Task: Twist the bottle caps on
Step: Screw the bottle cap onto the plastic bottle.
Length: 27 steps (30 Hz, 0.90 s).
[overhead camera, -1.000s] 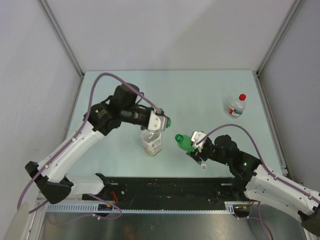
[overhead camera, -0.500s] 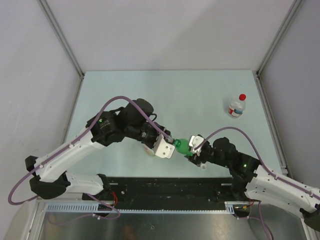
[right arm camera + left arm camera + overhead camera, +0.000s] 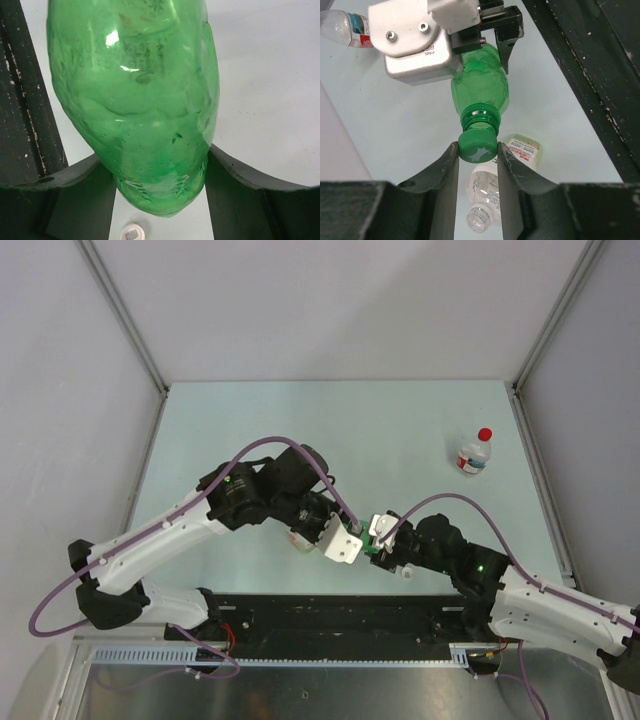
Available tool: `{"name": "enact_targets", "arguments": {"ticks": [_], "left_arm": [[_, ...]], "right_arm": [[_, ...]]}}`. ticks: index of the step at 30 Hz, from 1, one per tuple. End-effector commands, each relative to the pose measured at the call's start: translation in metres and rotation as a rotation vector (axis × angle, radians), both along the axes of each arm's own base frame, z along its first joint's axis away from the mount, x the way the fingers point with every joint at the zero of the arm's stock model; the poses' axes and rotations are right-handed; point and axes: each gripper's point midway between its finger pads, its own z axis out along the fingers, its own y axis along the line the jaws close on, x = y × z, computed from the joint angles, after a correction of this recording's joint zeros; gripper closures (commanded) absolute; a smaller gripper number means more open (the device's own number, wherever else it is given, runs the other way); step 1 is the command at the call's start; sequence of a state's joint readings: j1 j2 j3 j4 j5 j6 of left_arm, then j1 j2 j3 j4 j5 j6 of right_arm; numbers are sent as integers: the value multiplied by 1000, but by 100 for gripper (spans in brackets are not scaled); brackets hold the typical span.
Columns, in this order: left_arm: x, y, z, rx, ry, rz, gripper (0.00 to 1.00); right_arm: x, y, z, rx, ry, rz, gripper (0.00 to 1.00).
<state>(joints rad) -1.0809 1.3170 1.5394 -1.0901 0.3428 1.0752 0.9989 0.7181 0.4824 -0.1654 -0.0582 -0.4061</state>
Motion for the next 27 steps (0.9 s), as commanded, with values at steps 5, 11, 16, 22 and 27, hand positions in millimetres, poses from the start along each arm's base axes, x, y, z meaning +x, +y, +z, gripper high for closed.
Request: {"name": "enact_targets", "arguments": {"ticks": [5, 11, 16, 22, 27], "left_arm": [[-6, -5, 8, -4, -5, -40, 100], [-6, -12, 7, -1, 12, -39, 100], [-3, -14, -2, 35, 1, -24, 100], [6, -14, -20, 118, -47, 13, 100], [8, -13, -30, 167, -83, 30, 100]], "right_arm": [[9, 10, 25, 69, -79, 1, 100], [5, 12, 22, 59, -63, 26, 100], [5, 12, 25, 72, -44, 13, 100], [6, 13, 26, 69, -1, -17, 100], [7, 14, 25, 56, 26, -28, 100]]}}
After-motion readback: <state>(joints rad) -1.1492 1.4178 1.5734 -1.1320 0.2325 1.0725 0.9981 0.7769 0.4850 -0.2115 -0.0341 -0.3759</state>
